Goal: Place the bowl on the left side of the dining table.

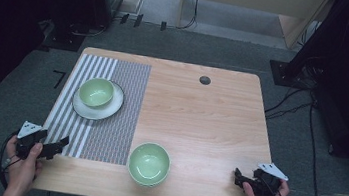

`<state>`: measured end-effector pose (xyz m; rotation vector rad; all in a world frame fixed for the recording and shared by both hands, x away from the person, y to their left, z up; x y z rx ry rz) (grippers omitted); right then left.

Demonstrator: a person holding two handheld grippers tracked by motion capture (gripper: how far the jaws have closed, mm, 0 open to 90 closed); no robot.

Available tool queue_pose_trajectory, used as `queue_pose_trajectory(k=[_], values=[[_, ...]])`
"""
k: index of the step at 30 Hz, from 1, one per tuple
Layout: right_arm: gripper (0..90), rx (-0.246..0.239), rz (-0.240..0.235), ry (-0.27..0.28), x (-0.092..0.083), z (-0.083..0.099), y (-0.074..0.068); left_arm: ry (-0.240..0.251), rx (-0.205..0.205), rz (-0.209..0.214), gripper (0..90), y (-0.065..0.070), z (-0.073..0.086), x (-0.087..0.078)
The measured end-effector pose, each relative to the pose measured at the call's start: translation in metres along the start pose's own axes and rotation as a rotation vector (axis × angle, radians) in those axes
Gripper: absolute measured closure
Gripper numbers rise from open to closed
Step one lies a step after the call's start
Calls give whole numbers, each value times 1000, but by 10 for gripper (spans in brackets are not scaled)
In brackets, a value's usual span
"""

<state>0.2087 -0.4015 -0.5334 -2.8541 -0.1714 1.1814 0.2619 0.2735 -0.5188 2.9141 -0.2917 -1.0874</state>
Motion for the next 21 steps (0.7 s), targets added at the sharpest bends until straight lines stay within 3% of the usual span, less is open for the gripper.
queue_pose_trajectory(k=[6, 21], values=[[0, 0, 0, 0, 0, 0, 0, -9, -3, 1, 97, -1, 2, 1], [0, -1, 0, 0, 0, 0, 0, -35, 91, -65, 96, 9, 4, 5]])
Point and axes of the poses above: each handheld gripper's, and its own axes: x roughly forward along the jaws, z roughly out of its underside, y roughly to its right, the point moved 1 cm from there along x, roughly forward along the jaws, and after that the axes turned 5 degrees about -z, right-handed, at the moved point
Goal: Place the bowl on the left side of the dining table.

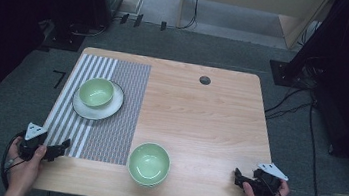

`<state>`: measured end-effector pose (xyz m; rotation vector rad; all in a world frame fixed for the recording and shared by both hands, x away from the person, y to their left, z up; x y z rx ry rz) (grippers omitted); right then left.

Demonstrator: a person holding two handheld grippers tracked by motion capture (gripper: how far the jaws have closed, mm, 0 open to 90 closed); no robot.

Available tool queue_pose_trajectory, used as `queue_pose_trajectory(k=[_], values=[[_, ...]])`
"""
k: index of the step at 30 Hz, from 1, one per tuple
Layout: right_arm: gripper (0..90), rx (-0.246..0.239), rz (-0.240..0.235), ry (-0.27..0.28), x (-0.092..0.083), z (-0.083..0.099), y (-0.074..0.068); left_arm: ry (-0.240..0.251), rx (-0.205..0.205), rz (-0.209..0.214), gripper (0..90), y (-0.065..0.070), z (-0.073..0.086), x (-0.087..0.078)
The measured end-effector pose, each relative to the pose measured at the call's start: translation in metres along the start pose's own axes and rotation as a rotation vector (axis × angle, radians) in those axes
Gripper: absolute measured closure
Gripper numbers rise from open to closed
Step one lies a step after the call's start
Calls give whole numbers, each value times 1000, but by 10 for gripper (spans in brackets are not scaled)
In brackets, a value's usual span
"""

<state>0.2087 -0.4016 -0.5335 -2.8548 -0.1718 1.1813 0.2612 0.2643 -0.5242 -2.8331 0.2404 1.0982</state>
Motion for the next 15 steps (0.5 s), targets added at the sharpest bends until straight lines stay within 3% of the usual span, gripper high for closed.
queue_pose_trajectory(k=[2, 13, 15], values=[[0, 1, 0, -1, 0, 0, 0, -7, 24, -17, 96, 3, 0, 1], [0, 1, 0, 0, 0, 0, 0, -8, 22, -19, 89, 3, 0, 1], [0, 0, 0, 0, 0, 0, 0, -10, 24, -42, 67, 4, 0, 1]])
Point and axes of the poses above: each handheld gripper's, and its own axes: x roughly forward along the jaws, z roughly out of its underside, y roughly to its right, the point moved 1 cm from there along x, roughly forward along the jaws, and after that the axes turned 5 degrees about -z, right-handed, at the moved point
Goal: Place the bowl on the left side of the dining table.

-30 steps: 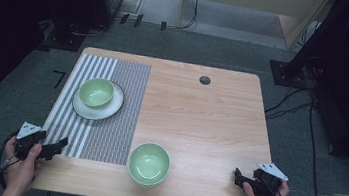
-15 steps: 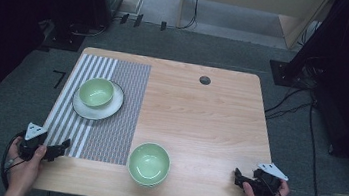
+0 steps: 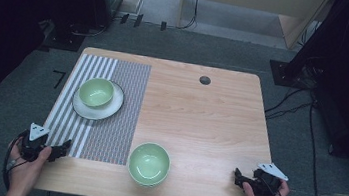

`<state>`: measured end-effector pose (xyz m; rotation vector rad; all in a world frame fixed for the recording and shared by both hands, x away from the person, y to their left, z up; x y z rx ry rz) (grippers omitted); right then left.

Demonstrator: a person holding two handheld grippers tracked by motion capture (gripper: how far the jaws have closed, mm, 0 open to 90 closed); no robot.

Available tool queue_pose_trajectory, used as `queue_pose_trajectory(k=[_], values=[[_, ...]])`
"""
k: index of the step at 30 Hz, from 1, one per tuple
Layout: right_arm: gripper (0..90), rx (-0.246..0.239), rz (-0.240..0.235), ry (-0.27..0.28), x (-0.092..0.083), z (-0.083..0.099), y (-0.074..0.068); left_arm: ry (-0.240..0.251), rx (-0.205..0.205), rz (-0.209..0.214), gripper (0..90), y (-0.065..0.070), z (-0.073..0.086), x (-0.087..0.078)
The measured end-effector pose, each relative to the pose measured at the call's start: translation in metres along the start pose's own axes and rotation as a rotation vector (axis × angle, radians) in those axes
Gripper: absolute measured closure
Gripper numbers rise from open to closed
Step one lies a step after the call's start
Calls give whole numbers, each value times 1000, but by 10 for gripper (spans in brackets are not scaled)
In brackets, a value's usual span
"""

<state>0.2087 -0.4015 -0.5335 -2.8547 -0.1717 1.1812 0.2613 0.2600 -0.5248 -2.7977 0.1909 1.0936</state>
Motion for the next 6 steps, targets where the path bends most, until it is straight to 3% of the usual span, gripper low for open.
queue_pose_trajectory(k=[6], values=[[0, 2, 2, -1, -1, 1, 0, -8, -20, 2, 69, -1, 1, -1]])
Point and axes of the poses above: each handheld gripper's, and its own axes: x roughly forward along the jaws, z roughly out of its underside, y roughly to its right, the point moved 1 cm from there along x, roughly forward along the jaws, and after that the axes turned 5 degrees about -z, right-handed, at the moved point
